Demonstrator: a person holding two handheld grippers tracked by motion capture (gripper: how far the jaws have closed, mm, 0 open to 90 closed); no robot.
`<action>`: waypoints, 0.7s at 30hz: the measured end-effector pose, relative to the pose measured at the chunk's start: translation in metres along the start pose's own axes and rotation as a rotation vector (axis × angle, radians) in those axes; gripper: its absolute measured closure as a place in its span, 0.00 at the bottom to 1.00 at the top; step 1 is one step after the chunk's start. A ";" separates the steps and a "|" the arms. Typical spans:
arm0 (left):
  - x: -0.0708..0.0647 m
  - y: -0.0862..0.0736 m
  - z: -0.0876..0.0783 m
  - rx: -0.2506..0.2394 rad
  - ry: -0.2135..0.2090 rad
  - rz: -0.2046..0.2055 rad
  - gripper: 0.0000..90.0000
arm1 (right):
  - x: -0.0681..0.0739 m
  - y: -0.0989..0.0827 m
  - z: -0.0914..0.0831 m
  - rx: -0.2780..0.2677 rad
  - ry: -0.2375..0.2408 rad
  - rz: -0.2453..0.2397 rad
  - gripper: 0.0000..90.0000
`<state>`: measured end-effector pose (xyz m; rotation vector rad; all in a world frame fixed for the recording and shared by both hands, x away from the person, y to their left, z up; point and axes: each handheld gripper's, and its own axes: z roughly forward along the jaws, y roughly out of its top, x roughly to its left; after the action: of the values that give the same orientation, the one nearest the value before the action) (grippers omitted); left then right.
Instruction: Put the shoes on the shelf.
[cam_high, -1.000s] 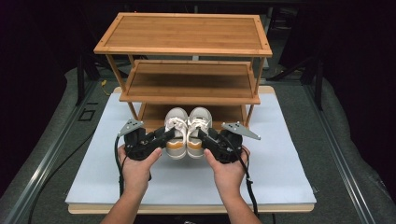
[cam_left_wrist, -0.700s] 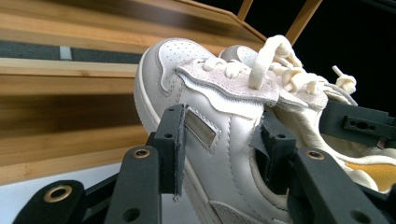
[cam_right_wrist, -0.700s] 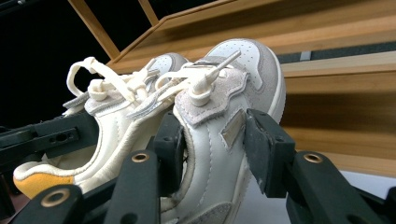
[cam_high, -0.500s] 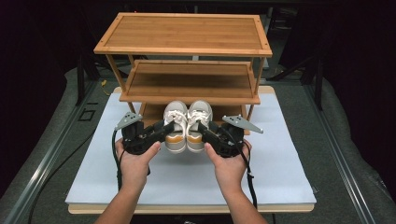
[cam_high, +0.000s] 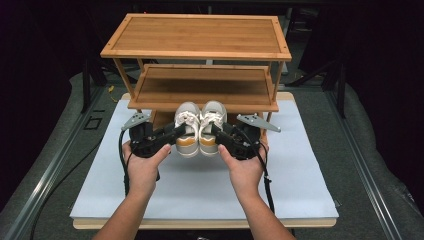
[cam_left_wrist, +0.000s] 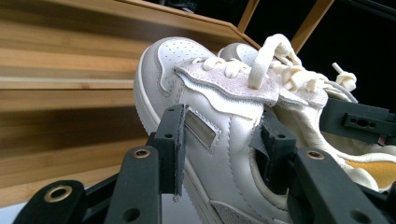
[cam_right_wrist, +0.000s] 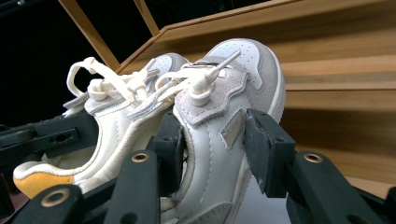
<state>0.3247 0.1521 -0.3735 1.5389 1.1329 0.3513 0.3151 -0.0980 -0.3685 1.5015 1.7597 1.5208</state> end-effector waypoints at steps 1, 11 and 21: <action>0.000 0.000 0.000 0.000 0.000 0.000 0.66 | 0.001 0.001 0.001 -0.001 0.008 -0.005 0.65; 0.002 0.015 0.008 -0.009 0.011 0.009 0.66 | -0.001 0.016 0.010 -0.011 0.009 -0.006 0.65; 0.006 0.027 0.018 -0.008 0.014 0.013 0.66 | -0.005 0.025 0.018 -0.009 0.005 -0.009 0.65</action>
<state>0.3531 0.1490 -0.3578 1.5393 1.1316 0.3753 0.3437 -0.0978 -0.3547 1.4844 1.7579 1.5277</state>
